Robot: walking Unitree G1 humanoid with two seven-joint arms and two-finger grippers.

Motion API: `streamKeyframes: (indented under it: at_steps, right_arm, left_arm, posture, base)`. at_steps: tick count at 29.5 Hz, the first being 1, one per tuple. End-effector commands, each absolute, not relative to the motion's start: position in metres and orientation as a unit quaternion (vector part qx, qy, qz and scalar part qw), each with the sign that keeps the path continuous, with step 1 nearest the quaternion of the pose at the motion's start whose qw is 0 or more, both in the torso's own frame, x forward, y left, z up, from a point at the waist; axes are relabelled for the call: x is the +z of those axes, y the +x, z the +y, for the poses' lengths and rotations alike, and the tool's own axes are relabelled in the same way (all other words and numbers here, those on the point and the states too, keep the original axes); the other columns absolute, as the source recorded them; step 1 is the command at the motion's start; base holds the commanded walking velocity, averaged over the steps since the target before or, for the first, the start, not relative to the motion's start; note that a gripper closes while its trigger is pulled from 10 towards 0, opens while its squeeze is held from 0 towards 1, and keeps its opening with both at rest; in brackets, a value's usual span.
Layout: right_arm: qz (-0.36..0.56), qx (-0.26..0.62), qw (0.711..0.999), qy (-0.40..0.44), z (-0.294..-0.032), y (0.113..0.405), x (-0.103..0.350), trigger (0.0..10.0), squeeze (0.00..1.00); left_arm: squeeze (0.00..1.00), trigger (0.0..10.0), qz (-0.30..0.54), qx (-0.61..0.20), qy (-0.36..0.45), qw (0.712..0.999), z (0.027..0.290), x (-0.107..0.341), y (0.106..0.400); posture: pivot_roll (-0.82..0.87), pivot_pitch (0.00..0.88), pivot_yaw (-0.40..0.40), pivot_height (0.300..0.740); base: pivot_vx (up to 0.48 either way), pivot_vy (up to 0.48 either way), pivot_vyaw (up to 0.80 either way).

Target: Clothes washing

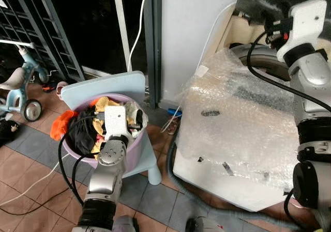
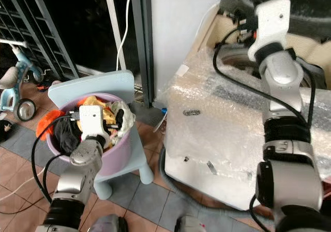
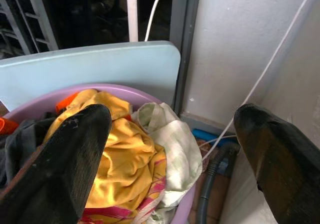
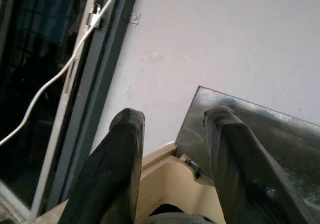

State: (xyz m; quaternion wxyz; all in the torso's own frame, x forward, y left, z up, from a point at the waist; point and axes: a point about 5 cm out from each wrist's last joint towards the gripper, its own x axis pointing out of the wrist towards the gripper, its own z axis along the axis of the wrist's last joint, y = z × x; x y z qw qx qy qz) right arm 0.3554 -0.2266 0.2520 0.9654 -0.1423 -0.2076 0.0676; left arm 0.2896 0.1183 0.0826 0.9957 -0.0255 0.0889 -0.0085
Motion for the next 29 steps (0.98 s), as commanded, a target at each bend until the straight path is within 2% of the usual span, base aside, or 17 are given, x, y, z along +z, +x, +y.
streamKeyframes:
  at_steps: [1, 5, 7, 8, 9, 11, 13, 16, 18, 20, 25, 27, 29]
  right_arm:
    - [-0.197, 0.055, 0.974, -0.101, -0.218, 0.334, 0.233, 10.0, 1.0]
    - [-0.178, 0.07, 0.976, -0.099, -0.192, 0.302, 0.199, 10.0, 1.0]
    - [-0.174, 0.072, 0.977, -0.098, -0.189, 0.298, 0.196, 10.0, 1.0]
    - [-0.166, 0.078, 0.976, -0.113, -0.183, 0.293, 0.188, 10.0, 0.91]
    - [-0.152, 0.08, 0.974, -0.145, -0.177, 0.28, 0.173, 10.0, 0.0]
    - [-0.14, 0.067, 0.978, -0.137, -0.178, 0.275, 0.165, 10.0, 0.0]
    - [-0.087, 0.031, 0.992, -0.085, -0.183, 0.265, 0.144, 10.0, 0.0]
    - [-0.03, 0.03, 0.998, -0.049, -0.179, 0.256, 0.119, 10.0, 0.0]
    - [0.014, -0.003, 1.0, -0.022, -0.178, 0.254, 0.104, 10.0, 0.0]
    - [0.018, 0.025, 0.999, 0.013, -0.168, 0.252, 0.1, 10.0, 0.0]
    - [0.017, 0.039, 0.999, -0.005, -0.161, 0.251, 0.101, 10.0, 0.0]
    - [0.023, 0.016, 0.999, -0.025, -0.163, 0.253, 0.099, 10.0, 0.0]
    - [0.052, 0.045, 0.996, 0.05, -0.161, 0.25, 0.094, 10.0, 0.0]
  left_arm:
    - [0.0, 10.0, 0.094, -0.008, -0.065, 0.993, 0.114, 0.085, 0.287]
    - [0.0, 10.0, 0.083, -0.022, -0.061, 0.994, 0.113, 0.089, 0.287]
    - [0.0, 10.0, 0.083, -0.022, -0.06, 0.995, 0.114, 0.089, 0.287]
    - [0.0, 10.0, 0.082, -0.023, -0.057, 0.995, 0.114, 0.089, 0.287]
    - [0.0, 10.0, 0.088, -0.015, -0.067, 0.994, 0.116, 0.088, 0.288]
    - [0.0, 10.0, 0.09, -0.012, -0.072, 0.993, 0.117, 0.089, 0.288]
    - [0.0, 10.0, 0.091, -0.011, -0.075, 0.993, 0.118, 0.09, 0.288]
    - [0.0, 10.0, 0.074, -0.023, -0.045, 0.996, 0.119, 0.093, 0.283]
    - [0.0, 10.0, 0.071, -0.031, -0.031, 0.997, 0.118, 0.093, 0.28]
    - [0.0, 10.0, 0.071, -0.037, -0.026, 0.996, 0.117, 0.092, 0.278]
    - [0.0, 10.0, 0.07, -0.019, -0.015, 0.997, 0.12, 0.094, 0.282]
    - [0.0, 10.0, 0.069, -0.019, -0.014, 0.997, 0.121, 0.094, 0.282]
    - [0.0, 10.0, 0.064, -0.015, -0.008, 0.998, 0.121, 0.095, 0.283]
  posture:
    - [-0.09, 0.0, 0.011, 0.74]
    - [-0.1, 0.0, 0.02, 0.74]
    - [-0.1, 0.0, 0.021, 0.74]
    - [-0.1, 0.0, 0.022, 0.74]
    - [-0.1, 0.0, 0.022, 0.74]
    - [-0.09, 0.0, 0.021, 0.74]
    - [-0.09, 0.0, 0.021, 0.74]
    - [-0.08, 0.0, 0.02, 0.74]
    - [-0.07, 0.0, 0.022, 0.74]
    - [-0.06, 0.0, 0.024, 0.74]
    - [-0.06, 0.0, 0.027, 0.74]
    - [-0.06, 0.0, 0.027, 0.74]
    - [-0.06, 0.0, 0.027, 0.74]
  base:
    - [0.0, 0.0, 0.0]
    - [0.0, 0.0, 0.0]
    - [0.0, 0.0, 0.0]
    - [0.0, 0.0, 0.0]
    - [0.0, 0.0, 0.0]
    - [0.0, 0.0, 0.0]
    - [0.0, 0.0, 0.0]
    - [0.0, 0.0, 0.0]
    - [0.0, 0.0, 0.0]
    - [0.0, 0.311, 0.0]
    - [0.0, 0.448, 0.0]
    - [0.0, 0.48, 0.0]
    - [0.0, 0.48, 0.0]
